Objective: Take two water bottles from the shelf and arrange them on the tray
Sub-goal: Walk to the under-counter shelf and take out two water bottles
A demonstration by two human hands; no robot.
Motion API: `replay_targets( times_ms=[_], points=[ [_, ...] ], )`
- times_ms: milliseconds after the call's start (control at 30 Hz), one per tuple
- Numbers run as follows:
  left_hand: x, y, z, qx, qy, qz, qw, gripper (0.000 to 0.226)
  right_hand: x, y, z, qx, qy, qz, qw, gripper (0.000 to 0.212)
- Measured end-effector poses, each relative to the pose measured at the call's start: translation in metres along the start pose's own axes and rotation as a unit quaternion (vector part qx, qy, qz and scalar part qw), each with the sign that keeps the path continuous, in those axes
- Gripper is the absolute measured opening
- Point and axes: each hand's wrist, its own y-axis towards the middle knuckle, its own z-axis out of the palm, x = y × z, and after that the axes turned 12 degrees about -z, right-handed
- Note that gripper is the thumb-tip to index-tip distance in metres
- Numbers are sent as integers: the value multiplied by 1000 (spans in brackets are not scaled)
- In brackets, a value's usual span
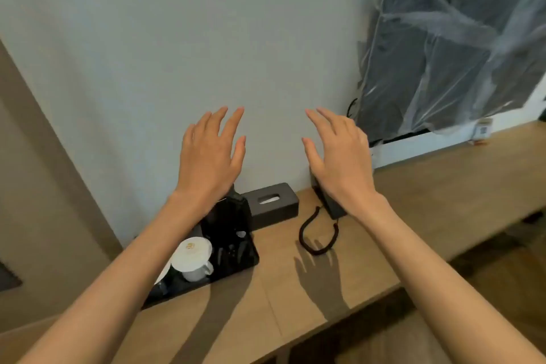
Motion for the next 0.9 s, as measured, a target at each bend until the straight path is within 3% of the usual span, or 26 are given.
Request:
replay_targets(
  times_ms=[233,467,900],
  points=[
    [-120,4,80,75,-7,86,993,51,-120,-63,-25,33,-112,94,989,47],
    [-283,-2,170,115,-41,176,977,52,-261,-133,-68,69,-212,171,960,44],
    [-567,-4,300,187,-114,304,927,52,-483,-231,-137,136,-281,330,891,45]
  ],
)
